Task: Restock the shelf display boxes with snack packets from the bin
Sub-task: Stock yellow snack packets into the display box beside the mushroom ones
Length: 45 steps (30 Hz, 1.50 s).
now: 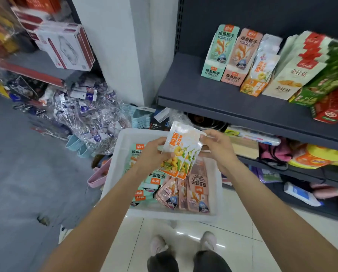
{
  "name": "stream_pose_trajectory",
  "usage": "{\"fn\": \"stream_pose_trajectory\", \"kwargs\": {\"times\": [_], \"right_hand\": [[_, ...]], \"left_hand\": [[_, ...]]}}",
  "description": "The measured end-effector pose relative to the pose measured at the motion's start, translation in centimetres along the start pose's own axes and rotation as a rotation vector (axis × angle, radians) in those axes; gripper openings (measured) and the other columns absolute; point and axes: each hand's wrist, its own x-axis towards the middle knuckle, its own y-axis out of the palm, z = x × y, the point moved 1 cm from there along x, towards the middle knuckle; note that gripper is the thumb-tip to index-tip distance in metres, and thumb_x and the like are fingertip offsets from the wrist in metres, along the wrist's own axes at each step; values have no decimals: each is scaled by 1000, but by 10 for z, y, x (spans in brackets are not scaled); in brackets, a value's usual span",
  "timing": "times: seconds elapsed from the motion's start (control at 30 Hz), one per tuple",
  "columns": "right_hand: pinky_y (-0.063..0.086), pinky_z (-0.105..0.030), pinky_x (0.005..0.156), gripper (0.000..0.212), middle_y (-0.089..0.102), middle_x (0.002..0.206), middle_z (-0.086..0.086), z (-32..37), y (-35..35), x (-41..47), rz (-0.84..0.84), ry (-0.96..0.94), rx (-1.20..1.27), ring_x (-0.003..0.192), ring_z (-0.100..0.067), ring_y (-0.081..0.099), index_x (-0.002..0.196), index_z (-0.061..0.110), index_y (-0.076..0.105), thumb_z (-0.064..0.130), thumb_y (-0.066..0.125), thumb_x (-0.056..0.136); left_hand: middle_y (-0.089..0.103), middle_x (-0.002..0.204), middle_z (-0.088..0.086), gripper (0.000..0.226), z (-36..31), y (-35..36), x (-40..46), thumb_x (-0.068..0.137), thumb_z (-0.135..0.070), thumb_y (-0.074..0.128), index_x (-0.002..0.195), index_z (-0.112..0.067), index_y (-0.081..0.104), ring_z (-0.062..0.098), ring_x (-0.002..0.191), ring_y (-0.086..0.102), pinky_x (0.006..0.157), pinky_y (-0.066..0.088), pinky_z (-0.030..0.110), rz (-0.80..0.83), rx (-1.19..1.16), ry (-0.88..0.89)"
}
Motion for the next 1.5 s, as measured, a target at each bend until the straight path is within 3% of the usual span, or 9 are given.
{"fn": "stream_pose_trajectory", "kwargs": {"times": [0.1, 0.23, 0.53, 0.73, 0.9, 1.0, 1.17, 1.3, 1.5], "right_hand": [[55, -25, 57, 12, 70, 83, -6, 19, -31, 0, -43, -14, 58, 71, -17, 68, 84, 10, 64, 10, 56, 93], [57, -30, 72, 18, 73, 91, -8, 36, -77, 6, -77, -56, 114, 84, -20, 69, 88, 9, 69, 26, 62, 90], [52, -12, 54, 10, 69, 77, -1, 80, -203, 42, -130, -180, 132, 61, -1, 66, 80, 9, 67, 0, 66, 84], [56, -17, 59, 16, 69, 76, 4, 102, -267, 70, -90, -278, 112, 64, -1, 67, 75, 10, 68, -3, 65, 84], [57, -18, 64, 13, 71, 85, 1, 118, -291, 95, -31, -310, 88, 78, -8, 67, 83, 11, 69, -1, 64, 85], [58, -24, 69, 11, 72, 92, -4, 130, -294, 115, -29, -351, 50, 84, -14, 69, 87, 11, 70, 1, 65, 85], [59, -30, 71, 14, 71, 87, -7, 164, -292, 158, -6, -435, -101, 82, -15, 69, 95, 15, 65, 4, 65, 86], [59, -33, 72, 10, 72, 91, -4, 189, -293, 198, -63, -468, -134, 87, -16, 69, 93, 14, 68, 7, 64, 88], [59, -27, 69, 14, 72, 93, -6, 208, -300, 245, -156, -423, 54, 87, -15, 70, 100, 8, 67, 3, 61, 89]], "left_hand": [[69, 106, -3, 32, -32, 20, 10, 81, -5, 70, 110, -18, 63, 12, 92, 65, 80, 52, 24, 45, 10, 16], [70, 102, -2, 25, -68, 59, 26, 82, -5, 69, 101, -20, 65, 7, 87, 66, 79, 54, 25, 37, 2, 47], [64, 93, -10, 26, -162, 174, 72, 85, -8, 66, 107, -19, 57, 0, 80, 60, 70, 49, 10, 21, 77, 164], [66, 92, -11, 21, -200, 227, 103, 83, -14, 69, 98, -26, 59, 1, 84, 63, 80, 52, 22, -21, 73, 226], [65, 101, -2, 20, -236, 229, 127, 89, -13, 62, 109, -13, 64, 8, 91, 59, 79, 46, 12, -168, 97, 325], [65, 90, -7, 12, -254, 223, 144, 87, -10, 64, 98, -16, 66, 6, 84, 59, 71, 45, 4, -195, 154, 369], [65, 93, 0, 8, -277, 210, 190, 88, -10, 63, 94, -15, 64, 14, 85, 62, 75, 54, 27, -259, 156, 391], [61, 84, -6, 9, -302, 199, 232, 88, -11, 63, 92, -18, 64, 10, 77, 58, 72, 51, 26, -242, 131, 454], [65, 105, 4, 15, -310, 186, 298, 94, -16, 53, 104, -18, 63, 16, 95, 62, 79, 55, 32, -205, 73, 370]]}}
